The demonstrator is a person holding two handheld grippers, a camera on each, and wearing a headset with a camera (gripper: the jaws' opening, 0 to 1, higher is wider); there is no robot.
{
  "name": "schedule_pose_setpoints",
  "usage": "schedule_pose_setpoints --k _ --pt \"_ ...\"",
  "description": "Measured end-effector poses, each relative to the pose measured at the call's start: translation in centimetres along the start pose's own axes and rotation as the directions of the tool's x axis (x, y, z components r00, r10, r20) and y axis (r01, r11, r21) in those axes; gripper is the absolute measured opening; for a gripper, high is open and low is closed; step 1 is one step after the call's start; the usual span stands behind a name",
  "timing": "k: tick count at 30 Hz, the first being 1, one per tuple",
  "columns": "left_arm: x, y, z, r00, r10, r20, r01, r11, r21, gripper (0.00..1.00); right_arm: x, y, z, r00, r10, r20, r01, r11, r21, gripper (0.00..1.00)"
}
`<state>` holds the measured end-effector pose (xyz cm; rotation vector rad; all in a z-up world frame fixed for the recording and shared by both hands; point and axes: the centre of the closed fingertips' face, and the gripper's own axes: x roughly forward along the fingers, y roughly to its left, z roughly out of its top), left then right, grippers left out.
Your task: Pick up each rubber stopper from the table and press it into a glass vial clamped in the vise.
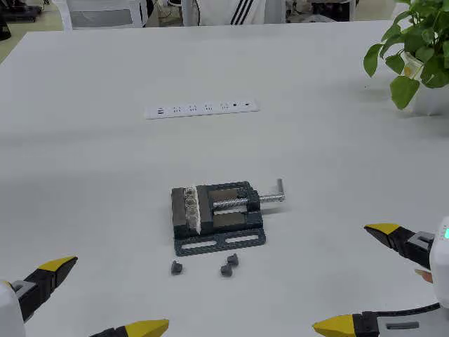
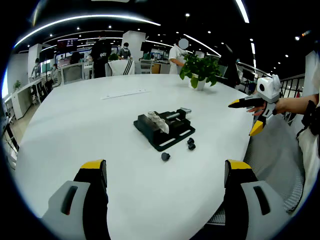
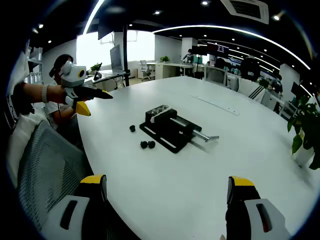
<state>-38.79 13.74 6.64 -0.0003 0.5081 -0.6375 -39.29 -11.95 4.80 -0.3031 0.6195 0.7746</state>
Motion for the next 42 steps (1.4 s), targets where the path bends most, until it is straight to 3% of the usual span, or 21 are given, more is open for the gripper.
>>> schedule_pose_setpoints --k 11,22,31,39,42 --pt "-0.1 0.0 -0.7 0.9996 -0.012 -0.023 0.013 1.0 0.021 0.99 0.3 0.2 -0.2 0.9998 0.016 -0.008 -0.016 1.0 -0.016 0.99" --pt "0.0 -0.4 -0.7 0.9998 -0.01 -0.017 0.011 1.0 0.017 0.99 0.7 0.1 -0.6 0.9983 0.043 -0.04 -0.045 0.998 -0.05 0.99" --pt "0.2 -1.1 -1.1 0.9992 -0.021 -0.034 0.022 0.999 0.032 0.99 1.2 0.0 -0.2 0.9962 0.067 -0.056 -0.071 0.994 -0.082 0.99" --pt "0.1 -0.7 -1.5 0.9983 -0.032 -0.049 0.035 0.998 0.058 0.99 3.4 0.3 2.2 0.9865 0.144 -0.077 -0.157 0.969 -0.191 0.95" --pt "0.1 -0.5 -1.6 0.9984 -0.025 -0.05 0.028 0.998 0.058 0.99 4.5 0.9 2.9 0.9746 0.201 -0.099 -0.219 0.947 -0.235 0.87"
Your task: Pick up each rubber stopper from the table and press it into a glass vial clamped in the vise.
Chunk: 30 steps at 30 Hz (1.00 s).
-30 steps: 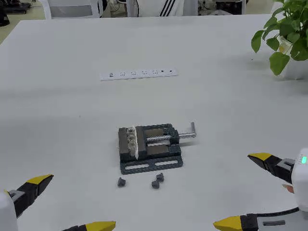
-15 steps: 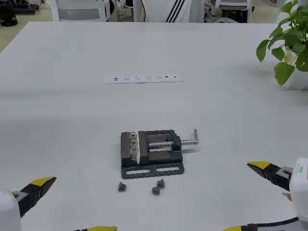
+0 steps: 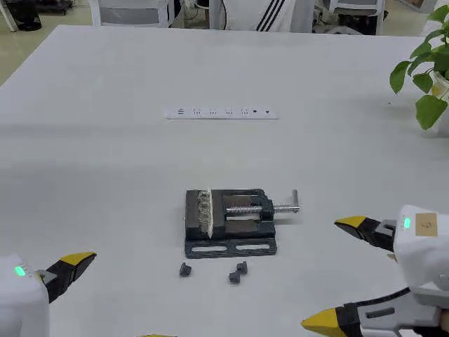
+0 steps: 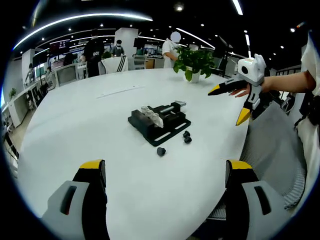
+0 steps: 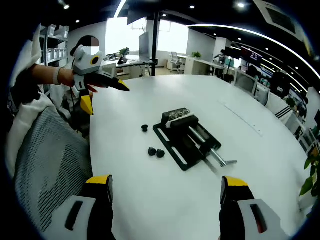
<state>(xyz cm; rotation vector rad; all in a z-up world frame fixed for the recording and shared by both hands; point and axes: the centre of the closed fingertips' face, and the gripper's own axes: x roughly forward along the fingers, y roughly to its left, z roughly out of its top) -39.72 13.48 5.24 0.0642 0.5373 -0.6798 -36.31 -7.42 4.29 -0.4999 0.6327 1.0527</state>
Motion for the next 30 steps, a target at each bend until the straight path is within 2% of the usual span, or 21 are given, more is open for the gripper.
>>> schedule_pose_setpoints --k 2,6,10,15,23,30 --pt "0.1 -0.1 0.1 1.0 0.003 0.002 -0.003 1.0 -0.003 0.99 0.6 0.2 0.4 0.9997 0.024 -0.004 -0.024 1.0 -0.014 0.81" --pt "0.1 0.0 0.1 0.9999 0.01 0.003 -0.01 1.0 -0.011 0.99 2.3 0.4 0.9 0.998 0.058 -0.026 -0.06 0.997 -0.051 0.78" --pt "0.2 0.1 0.0 0.9999 0.016 0.002 -0.016 1.0 -0.01 0.99 4.2 0.9 0.9 0.9921 0.114 -0.053 -0.118 0.989 -0.086 0.72" --pt "0.2 0.0 0.0 0.9999 0.016 0.0 -0.016 1.0 -0.008 0.99 6.5 0.5 0.7 0.9891 0.122 -0.083 -0.133 0.979 -0.151 0.58" --pt "0.3 -0.4 0.1 0.9998 0.018 0.005 -0.018 1.0 -0.023 0.98 8.4 0.0 1.1 0.9837 0.143 -0.109 -0.164 0.963 -0.216 0.3" --pt "0.5 -0.8 -0.1 0.9999 0.014 0.004 -0.014 0.999 -0.036 0.98 9.7 0.6 0.8 0.9746 0.175 -0.14 -0.204 0.95 -0.235 0.19"
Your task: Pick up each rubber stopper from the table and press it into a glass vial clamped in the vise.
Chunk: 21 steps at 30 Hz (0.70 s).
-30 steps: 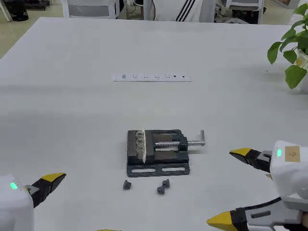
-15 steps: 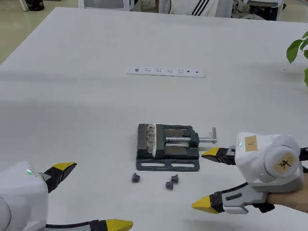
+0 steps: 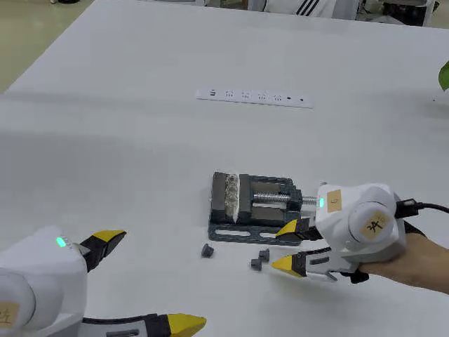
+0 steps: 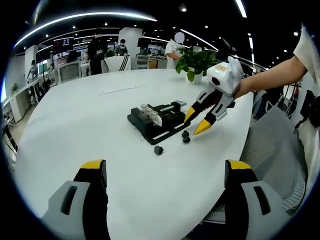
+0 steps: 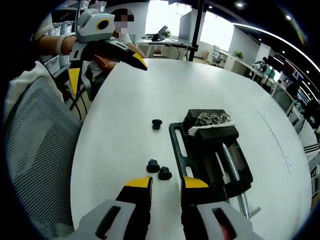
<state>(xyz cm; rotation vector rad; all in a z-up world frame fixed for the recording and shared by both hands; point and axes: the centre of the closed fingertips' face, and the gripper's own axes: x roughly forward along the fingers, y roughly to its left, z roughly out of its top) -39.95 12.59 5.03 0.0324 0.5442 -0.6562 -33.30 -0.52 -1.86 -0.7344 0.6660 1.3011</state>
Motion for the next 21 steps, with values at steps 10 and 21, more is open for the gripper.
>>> schedule_pose_setpoints --k 10,21 --pt "-0.03 -0.21 -0.11 1.0 -0.005 0.001 0.005 1.0 -0.01 0.97 0.87 0.07 -0.38 0.9999 0.011 -0.013 -0.011 1.0 -0.007 0.13" --pt "-0.01 -0.31 -0.72 0.9999 -0.011 -0.006 0.011 1.0 -0.021 0.97 0.9 0.22 -0.19 0.9998 0.019 -0.011 -0.019 0.999 -0.025 0.1"
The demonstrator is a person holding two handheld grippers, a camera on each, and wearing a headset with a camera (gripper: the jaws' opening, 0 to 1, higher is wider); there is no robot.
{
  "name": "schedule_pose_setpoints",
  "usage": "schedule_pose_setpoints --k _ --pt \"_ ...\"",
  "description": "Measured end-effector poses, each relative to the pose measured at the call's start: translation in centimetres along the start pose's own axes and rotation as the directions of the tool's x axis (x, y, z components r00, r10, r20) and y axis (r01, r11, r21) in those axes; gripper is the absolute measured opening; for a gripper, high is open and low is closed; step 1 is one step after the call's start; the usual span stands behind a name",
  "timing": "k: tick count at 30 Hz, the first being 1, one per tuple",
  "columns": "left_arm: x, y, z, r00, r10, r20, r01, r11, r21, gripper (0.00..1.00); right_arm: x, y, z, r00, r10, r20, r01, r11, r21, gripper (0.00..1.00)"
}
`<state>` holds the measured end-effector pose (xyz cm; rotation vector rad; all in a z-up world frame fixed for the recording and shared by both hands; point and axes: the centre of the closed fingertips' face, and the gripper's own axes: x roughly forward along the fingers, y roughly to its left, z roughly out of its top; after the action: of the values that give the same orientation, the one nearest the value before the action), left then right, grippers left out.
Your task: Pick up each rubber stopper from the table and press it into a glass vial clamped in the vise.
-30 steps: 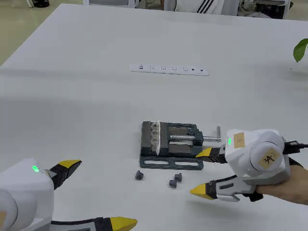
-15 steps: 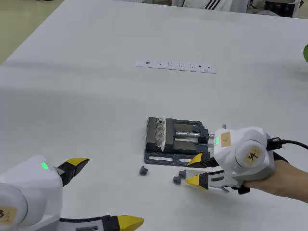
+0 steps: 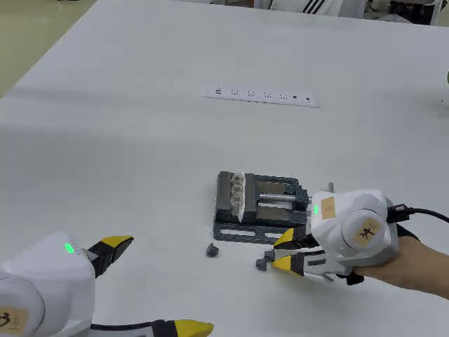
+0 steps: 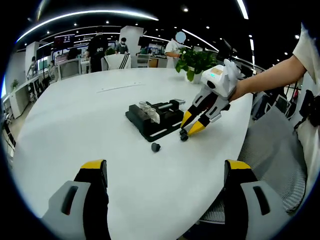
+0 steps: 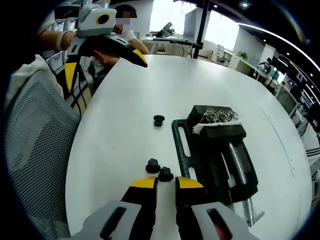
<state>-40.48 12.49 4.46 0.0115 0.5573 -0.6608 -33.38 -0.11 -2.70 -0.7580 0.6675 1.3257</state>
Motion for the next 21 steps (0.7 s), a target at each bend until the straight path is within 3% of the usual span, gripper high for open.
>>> schedule_pose_setpoints --k 21 --pt "0.4 -0.35 -0.17 0.9999 -0.014 -0.001 0.014 1.0 0.015 0.94 -0.1 -0.09 0.43 0.9999 0.012 0.008 -0.012 0.999 -0.035 0.08"
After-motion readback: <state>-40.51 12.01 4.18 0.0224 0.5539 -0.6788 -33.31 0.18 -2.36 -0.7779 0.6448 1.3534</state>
